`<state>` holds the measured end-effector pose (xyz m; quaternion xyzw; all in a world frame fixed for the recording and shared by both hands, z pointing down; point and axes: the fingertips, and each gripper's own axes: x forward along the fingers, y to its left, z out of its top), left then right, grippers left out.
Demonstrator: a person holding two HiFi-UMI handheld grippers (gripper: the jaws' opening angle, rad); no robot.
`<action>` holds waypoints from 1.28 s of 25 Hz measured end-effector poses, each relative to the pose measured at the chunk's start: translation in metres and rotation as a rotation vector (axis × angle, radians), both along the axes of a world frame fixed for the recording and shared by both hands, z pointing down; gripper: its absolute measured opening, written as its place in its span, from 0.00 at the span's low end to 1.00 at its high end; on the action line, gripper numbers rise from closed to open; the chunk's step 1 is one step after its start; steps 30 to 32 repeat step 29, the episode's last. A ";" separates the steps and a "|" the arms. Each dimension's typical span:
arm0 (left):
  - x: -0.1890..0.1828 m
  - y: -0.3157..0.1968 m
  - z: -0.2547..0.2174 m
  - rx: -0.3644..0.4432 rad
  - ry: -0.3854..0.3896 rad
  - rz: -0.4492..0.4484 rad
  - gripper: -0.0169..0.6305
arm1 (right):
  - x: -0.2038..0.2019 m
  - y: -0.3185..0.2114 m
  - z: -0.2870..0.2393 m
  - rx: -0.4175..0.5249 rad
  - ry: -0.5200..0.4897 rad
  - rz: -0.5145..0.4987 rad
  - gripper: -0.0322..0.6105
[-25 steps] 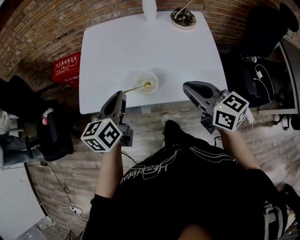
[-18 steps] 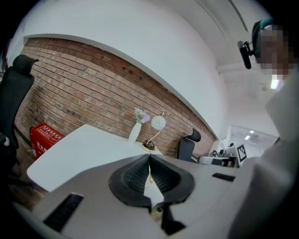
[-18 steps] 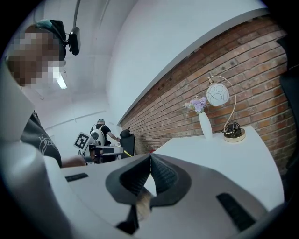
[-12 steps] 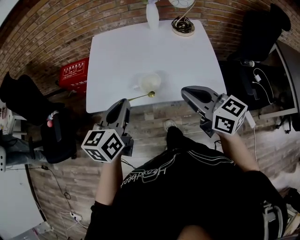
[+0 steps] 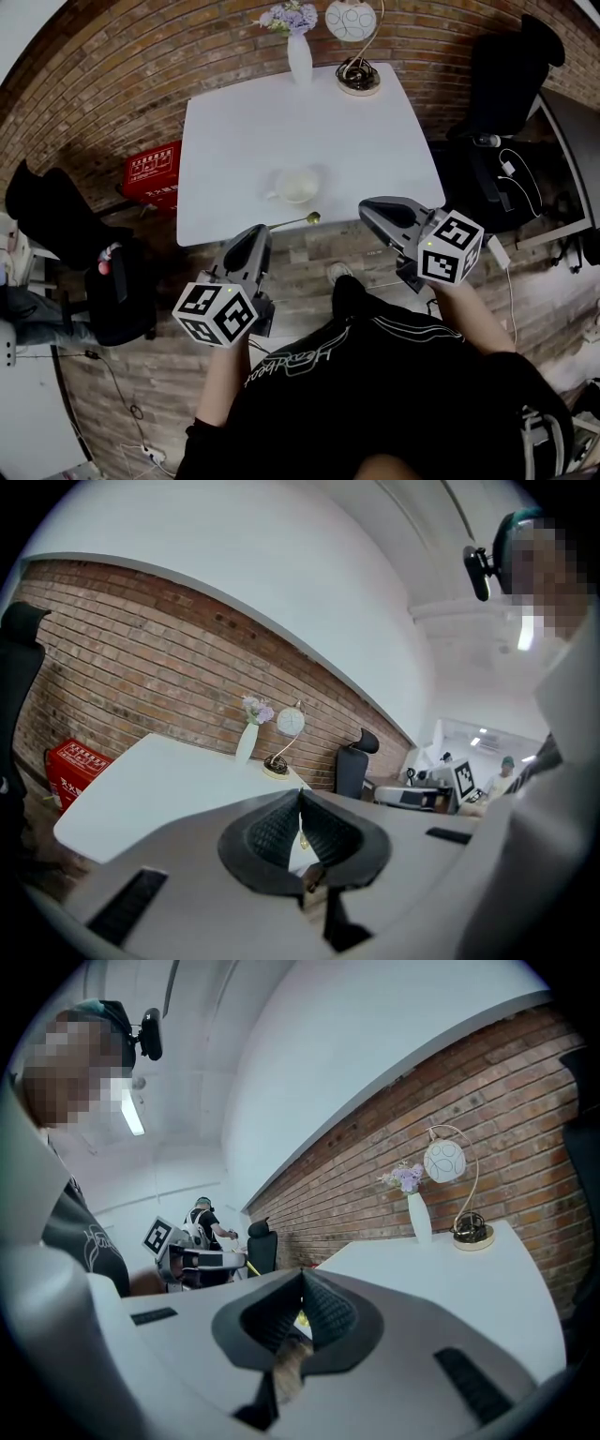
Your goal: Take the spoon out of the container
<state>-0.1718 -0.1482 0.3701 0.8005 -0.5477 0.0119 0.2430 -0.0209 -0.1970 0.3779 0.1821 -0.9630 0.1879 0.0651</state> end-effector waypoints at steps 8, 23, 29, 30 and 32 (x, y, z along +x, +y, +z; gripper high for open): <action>0.008 -0.002 -0.002 0.001 0.010 0.024 0.04 | 0.004 0.003 -0.005 0.019 -0.024 -0.007 0.05; 0.008 -0.010 0.000 0.005 0.022 0.031 0.04 | 0.005 -0.002 0.004 0.007 0.000 0.007 0.05; 0.009 -0.010 0.004 0.004 0.026 0.030 0.04 | 0.005 -0.002 0.009 0.001 -0.009 0.009 0.05; 0.009 -0.010 0.004 0.004 0.026 0.030 0.04 | 0.005 -0.002 0.009 0.001 -0.009 0.009 0.05; 0.009 -0.010 0.004 0.004 0.026 0.030 0.04 | 0.005 -0.002 0.009 0.001 -0.009 0.009 0.05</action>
